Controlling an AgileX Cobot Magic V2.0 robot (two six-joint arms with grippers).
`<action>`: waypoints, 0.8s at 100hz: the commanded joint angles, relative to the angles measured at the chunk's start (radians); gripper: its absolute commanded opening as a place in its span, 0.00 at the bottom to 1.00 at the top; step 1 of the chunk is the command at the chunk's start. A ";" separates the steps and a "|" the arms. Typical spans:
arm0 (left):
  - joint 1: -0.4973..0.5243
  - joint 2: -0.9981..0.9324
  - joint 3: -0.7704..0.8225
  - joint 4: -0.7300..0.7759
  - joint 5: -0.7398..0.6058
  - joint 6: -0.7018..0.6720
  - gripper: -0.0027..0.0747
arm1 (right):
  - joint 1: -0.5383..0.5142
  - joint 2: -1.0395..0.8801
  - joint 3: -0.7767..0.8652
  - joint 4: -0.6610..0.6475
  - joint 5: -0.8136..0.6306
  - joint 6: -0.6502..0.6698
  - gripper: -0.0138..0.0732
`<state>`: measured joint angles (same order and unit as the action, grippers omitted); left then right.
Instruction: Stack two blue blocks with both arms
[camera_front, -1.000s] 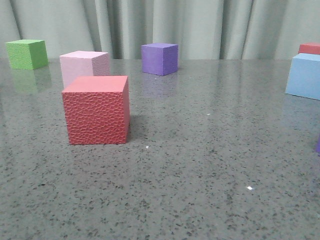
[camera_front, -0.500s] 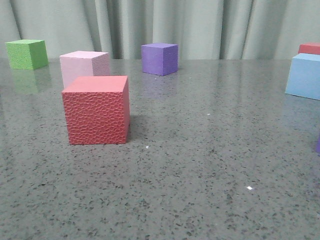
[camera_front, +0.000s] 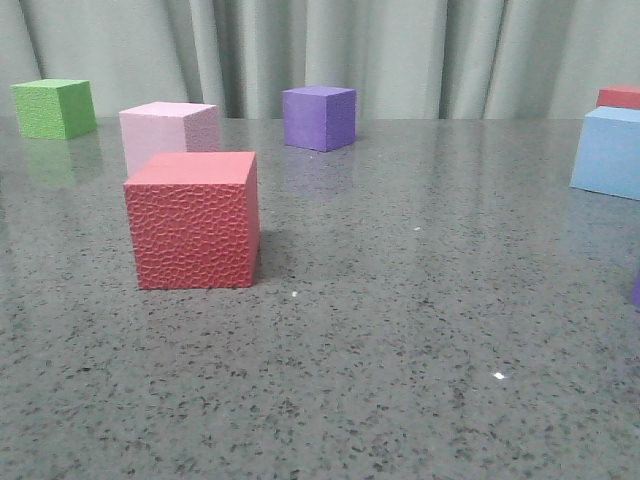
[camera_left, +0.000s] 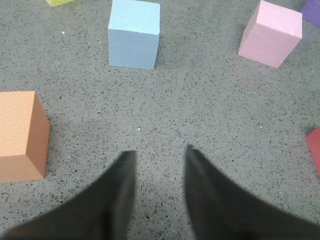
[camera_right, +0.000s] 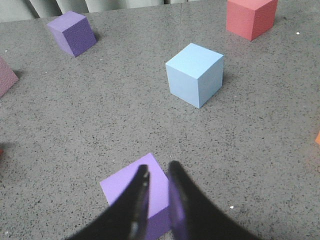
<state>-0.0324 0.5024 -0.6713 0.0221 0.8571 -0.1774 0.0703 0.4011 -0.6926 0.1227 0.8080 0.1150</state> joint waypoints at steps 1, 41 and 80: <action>-0.001 0.012 -0.034 -0.009 -0.056 0.002 0.68 | -0.004 0.017 -0.035 0.008 -0.062 -0.006 0.58; -0.001 0.012 -0.034 -0.009 -0.052 0.002 0.92 | -0.004 0.017 -0.035 0.008 -0.069 -0.007 0.89; -0.001 0.012 -0.034 -0.008 -0.052 0.002 0.91 | -0.004 0.050 -0.040 0.065 -0.154 -0.003 0.89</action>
<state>-0.0324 0.5024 -0.6713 0.0221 0.8640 -0.1774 0.0703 0.4139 -0.6944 0.1685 0.7580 0.1150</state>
